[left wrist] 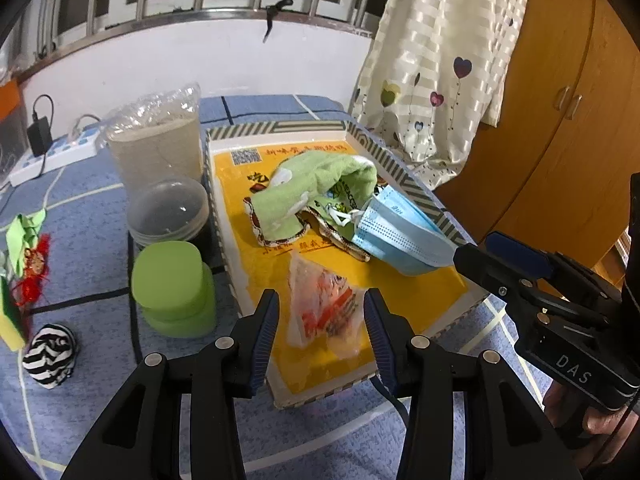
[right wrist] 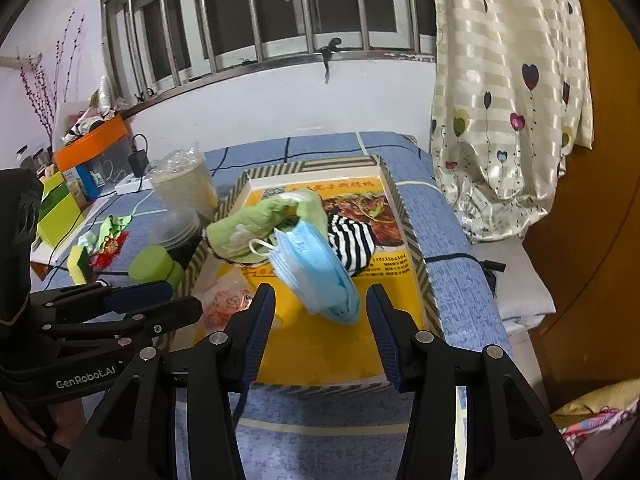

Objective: Organize soft objects
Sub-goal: 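Open the right tool to drop the blue mask while the left tool releases the bag, then withdraw both open tools from the tray back toward the pile of items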

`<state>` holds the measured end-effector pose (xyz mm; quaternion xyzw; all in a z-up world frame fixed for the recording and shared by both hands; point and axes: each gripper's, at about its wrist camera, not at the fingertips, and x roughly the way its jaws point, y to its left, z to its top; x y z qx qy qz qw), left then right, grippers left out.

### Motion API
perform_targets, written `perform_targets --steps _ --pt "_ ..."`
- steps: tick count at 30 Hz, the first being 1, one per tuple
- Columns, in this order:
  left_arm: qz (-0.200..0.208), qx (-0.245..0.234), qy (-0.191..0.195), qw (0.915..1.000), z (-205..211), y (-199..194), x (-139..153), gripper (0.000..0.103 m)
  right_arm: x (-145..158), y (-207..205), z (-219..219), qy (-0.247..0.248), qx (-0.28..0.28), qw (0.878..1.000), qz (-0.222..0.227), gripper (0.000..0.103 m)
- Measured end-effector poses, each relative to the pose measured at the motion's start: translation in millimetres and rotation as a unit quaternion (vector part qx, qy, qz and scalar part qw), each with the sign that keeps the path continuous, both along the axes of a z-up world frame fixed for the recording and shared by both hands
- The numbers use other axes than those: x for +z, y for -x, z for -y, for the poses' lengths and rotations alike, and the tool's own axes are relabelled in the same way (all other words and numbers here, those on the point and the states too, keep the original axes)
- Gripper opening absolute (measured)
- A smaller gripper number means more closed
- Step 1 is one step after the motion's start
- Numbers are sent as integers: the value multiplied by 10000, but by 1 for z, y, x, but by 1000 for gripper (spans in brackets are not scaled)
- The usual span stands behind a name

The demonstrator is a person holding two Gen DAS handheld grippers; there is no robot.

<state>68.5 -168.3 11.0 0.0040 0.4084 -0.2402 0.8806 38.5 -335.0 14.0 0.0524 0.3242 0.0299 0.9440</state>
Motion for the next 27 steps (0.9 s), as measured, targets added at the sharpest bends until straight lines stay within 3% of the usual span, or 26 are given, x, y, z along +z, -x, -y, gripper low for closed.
perform_targets --steps 27 --pt "475 567 -242 9970 -40 30 20 43 14 12 -46 98 649 9977 187 49"
